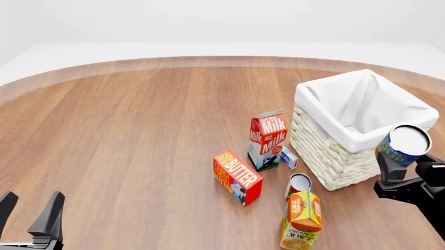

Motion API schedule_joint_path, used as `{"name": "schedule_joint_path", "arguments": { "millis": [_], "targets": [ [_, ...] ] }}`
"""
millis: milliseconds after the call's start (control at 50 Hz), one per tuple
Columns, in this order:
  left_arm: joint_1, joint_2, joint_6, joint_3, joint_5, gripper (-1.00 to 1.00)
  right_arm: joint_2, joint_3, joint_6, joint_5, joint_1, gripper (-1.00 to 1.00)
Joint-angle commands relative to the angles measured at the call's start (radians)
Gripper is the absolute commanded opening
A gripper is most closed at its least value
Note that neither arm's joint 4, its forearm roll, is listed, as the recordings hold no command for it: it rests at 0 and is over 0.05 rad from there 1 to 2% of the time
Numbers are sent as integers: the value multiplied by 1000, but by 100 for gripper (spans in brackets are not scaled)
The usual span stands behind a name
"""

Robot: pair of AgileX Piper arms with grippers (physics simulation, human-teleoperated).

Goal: Pick up the alphabet soup, and put it in the basket.

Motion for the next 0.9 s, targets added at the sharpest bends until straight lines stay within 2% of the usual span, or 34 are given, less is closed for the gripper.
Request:
{"name": "schedule_joint_path", "arguments": {
  "millis": [20, 900],
  "targets": [
    [0, 0, 0, 0, 0, 100, -37, -75, -2, 61, -4, -100],
    [0, 0, 0, 0, 0, 100, 16, -289, -59, 153, -1, -100]
  ]
}}
